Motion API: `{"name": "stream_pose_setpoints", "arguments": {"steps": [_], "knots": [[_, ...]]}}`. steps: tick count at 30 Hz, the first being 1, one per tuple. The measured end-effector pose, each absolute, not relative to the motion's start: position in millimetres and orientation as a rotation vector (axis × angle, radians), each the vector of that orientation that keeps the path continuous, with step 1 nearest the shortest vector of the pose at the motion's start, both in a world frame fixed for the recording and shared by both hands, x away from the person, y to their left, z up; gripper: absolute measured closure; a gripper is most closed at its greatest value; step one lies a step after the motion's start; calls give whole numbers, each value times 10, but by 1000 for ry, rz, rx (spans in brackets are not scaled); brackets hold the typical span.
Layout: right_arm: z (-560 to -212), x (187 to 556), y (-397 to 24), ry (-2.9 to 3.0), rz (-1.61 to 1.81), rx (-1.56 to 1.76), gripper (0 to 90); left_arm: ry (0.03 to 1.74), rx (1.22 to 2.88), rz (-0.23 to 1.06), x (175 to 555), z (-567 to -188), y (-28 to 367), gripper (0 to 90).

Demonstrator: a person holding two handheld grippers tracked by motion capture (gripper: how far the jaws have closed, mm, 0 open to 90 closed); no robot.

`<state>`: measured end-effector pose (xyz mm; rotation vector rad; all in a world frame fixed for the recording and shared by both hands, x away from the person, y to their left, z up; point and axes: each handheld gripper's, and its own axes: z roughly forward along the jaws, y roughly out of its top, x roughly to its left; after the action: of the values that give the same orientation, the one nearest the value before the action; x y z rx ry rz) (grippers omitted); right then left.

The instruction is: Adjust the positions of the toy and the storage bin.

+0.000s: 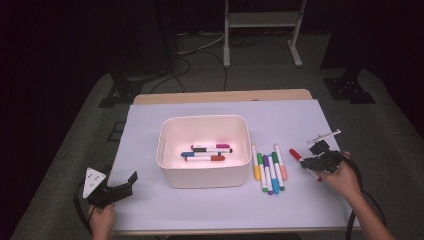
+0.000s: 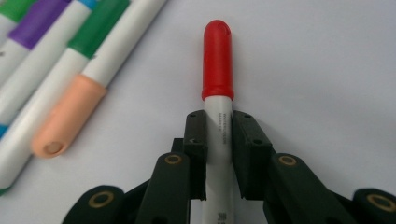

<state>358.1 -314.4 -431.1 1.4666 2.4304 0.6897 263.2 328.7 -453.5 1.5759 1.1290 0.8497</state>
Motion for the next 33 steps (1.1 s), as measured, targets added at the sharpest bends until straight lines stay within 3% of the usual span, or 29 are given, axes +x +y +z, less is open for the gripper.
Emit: {"name": "stream_pose_setpoints", "arguments": {"steps": [14,33], "knots": [[-3804,3380,-2963,2506,1026,1365,761,1129,1577,852,2631,-4535,3285,5],[-2585,3318,-2251,2606,1276,987,761,1131,1576,847,2633,-4534,3287,5]]}}
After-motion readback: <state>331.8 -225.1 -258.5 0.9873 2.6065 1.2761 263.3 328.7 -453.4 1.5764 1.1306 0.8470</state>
